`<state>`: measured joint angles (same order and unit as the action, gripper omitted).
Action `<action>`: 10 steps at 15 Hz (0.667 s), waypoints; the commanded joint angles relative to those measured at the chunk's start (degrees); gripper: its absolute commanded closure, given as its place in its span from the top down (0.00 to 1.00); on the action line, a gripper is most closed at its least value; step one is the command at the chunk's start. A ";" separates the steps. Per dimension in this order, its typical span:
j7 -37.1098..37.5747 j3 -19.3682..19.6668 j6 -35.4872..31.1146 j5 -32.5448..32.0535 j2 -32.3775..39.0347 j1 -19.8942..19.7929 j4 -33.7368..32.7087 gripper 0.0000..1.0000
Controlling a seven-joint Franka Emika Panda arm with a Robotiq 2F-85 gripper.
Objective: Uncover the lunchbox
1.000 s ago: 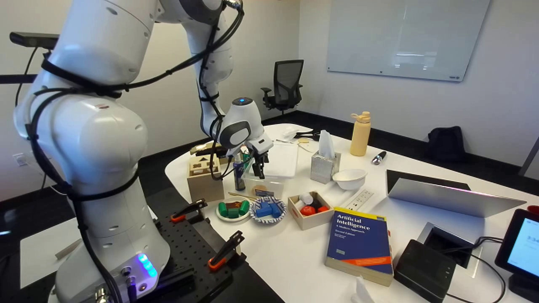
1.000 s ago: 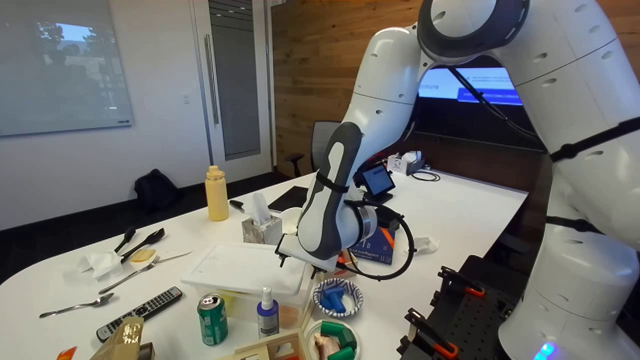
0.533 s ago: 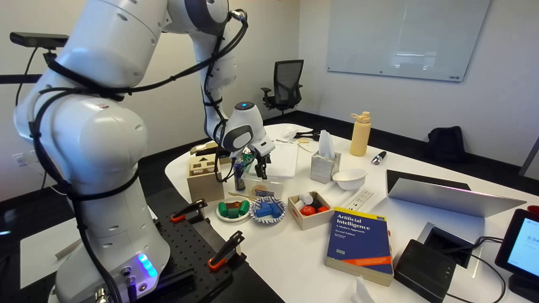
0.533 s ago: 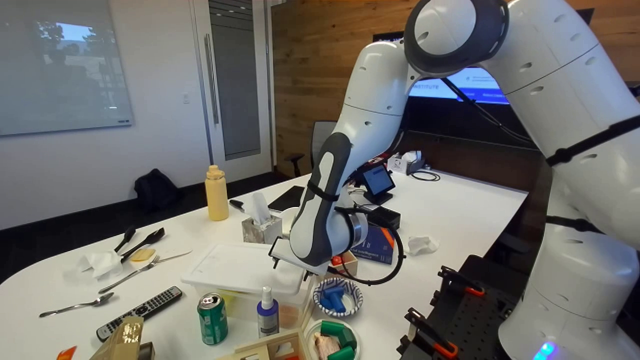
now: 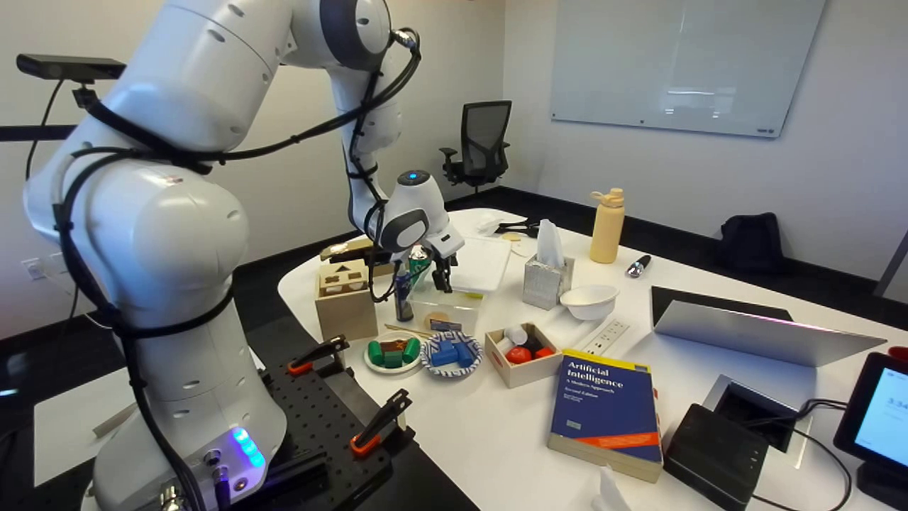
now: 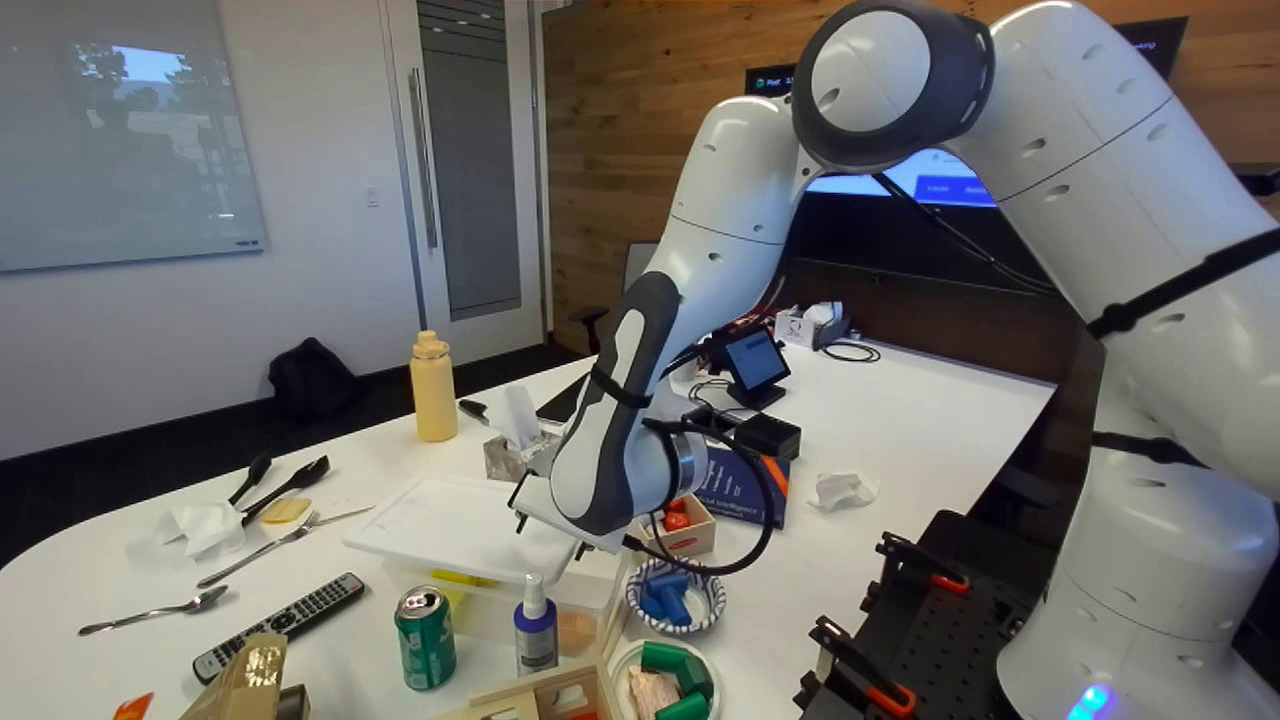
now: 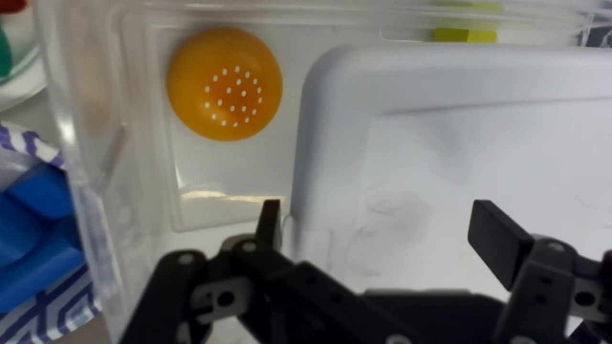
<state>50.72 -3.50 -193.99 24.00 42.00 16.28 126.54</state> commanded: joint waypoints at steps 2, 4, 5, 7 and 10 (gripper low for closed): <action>-0.97 -1.18 -1.03 1.77 3.43 0.44 -4.65 1.00; -1.13 -0.78 -0.70 1.91 4.62 1.22 -6.37 1.00; -1.21 -0.54 -0.56 1.95 5.13 1.52 -7.17 1.00; -1.36 -0.03 -0.16 2.08 6.04 2.22 -8.72 1.00; -1.54 0.39 0.14 2.17 7.02 2.79 -10.62 1.00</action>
<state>50.67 -4.00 -194.00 24.00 47.81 17.44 118.61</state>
